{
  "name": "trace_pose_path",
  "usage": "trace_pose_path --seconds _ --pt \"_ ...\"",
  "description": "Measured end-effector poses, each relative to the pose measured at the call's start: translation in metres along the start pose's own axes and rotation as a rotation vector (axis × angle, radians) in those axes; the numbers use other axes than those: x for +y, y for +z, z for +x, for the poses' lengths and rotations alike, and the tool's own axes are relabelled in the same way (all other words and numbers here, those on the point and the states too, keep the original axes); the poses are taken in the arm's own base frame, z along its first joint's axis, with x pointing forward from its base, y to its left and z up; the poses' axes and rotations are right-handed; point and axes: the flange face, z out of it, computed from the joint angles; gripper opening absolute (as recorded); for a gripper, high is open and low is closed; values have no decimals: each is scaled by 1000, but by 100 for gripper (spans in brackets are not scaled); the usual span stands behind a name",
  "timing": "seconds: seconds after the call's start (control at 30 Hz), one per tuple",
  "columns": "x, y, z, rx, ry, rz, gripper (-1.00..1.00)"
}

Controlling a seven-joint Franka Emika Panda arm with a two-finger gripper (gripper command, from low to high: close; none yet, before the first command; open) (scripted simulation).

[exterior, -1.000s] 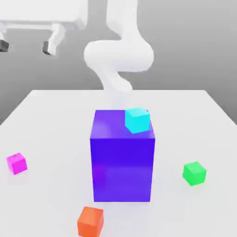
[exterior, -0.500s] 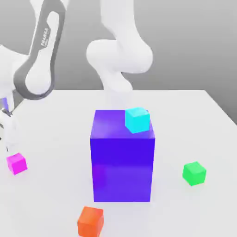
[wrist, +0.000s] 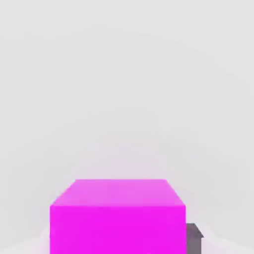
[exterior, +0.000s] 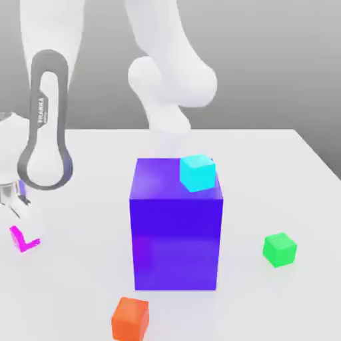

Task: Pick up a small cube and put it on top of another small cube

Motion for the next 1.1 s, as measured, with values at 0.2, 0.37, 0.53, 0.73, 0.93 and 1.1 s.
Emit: trace_pose_path --seconds 0.2,0.37,0.53,0.73,0.93,1.1 --pt "-45 -48 -22 19 -105 32 -100" --pt "-120 -64 -102 19 -310 65 -100" --pt "-174 -79 -208 11 -534 95 -100" --pt "-199 -98 -337 -4 -776 128 -100" --pt "-183 -116 -467 -24 -1018 159 -100" --pt "-116 -114 -565 -38 -1201 115 -100"
